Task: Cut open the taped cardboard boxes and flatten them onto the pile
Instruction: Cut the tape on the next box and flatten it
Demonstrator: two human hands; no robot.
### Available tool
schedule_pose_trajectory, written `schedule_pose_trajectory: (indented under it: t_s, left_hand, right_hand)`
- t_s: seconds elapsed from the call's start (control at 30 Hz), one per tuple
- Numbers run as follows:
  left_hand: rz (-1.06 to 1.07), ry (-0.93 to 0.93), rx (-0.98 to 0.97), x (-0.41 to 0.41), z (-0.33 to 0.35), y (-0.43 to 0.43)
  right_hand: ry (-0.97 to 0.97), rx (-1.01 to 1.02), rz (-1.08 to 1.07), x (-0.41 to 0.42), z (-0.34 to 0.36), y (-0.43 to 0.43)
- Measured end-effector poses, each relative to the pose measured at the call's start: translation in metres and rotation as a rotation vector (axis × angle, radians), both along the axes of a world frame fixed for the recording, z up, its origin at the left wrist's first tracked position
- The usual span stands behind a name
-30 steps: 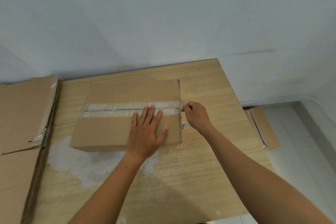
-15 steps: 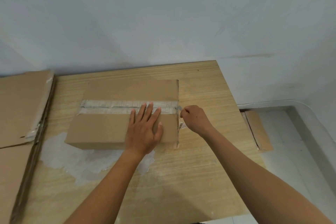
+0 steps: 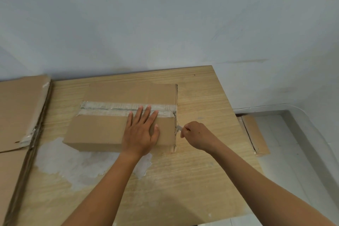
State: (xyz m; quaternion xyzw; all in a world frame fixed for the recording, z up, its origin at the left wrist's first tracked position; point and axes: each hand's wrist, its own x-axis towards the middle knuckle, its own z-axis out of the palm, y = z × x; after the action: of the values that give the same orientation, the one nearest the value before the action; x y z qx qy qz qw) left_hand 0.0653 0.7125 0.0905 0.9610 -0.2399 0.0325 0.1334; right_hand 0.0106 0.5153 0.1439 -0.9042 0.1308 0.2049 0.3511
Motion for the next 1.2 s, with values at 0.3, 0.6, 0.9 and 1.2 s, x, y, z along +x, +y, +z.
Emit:
schedule_pose_trajectory:
  t_s: [0.3, 0.6, 0.9, 1.2]
  left_hand:
    - [-0.016, 0.022, 0.032, -0.001, 0.000, 0.001]
    - [-0.019, 0.057, 0.057, -0.004, 0.006, 0.001]
    - [-0.020, 0.059, 0.047, -0.004, 0.005, 0.001]
    - [-0.023, 0.028, 0.011, -0.005, 0.004, 0.001]
  right_hand:
    - [-0.037, -0.084, -0.264, -0.025, -0.048, -0.039]
    - [-0.112, -0.303, -0.310, -0.040, -0.070, -0.048]
    - [-0.187, -0.426, -0.227, -0.043, -0.077, -0.055]
    - [-0.516, -0.321, -0.284, -0.017, -0.061, -0.031]
